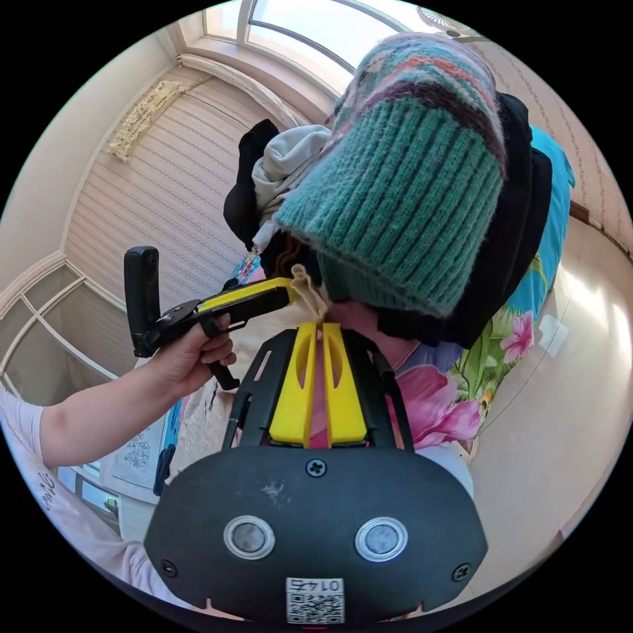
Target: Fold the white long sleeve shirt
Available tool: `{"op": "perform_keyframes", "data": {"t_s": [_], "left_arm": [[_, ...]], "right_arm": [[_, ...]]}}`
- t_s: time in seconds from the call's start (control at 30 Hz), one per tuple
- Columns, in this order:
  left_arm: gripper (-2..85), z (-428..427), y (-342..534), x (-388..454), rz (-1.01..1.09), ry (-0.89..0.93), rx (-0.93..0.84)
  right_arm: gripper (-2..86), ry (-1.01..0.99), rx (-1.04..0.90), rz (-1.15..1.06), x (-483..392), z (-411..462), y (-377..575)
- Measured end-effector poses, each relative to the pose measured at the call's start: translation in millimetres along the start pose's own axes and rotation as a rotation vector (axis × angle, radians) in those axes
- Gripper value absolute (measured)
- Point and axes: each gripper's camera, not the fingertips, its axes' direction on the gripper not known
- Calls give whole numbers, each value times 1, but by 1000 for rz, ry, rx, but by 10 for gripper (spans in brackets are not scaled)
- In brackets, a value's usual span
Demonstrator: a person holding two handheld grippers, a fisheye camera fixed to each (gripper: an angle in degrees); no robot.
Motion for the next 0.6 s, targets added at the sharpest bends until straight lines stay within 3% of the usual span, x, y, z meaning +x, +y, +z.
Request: {"op": "perform_keyframes", "data": {"t_s": [0.2,0.33,0.47,0.6], "left_arm": [[-10,-111,79,-41,-99,-89,159],[-10,-220,170,-57,-193,-277,259],[-10,-304,278,-65,-315,-439,252],[-10,-320,369,-94,-540,-457,211]], "right_arm": [[6,-238,-9,-156,-62,9,-5],[6,-443,-107,-375,-160,44,5],[5,-590,-256,-544,-256,89,42],[5,-591,-412,-584,-315,150,85]]}}
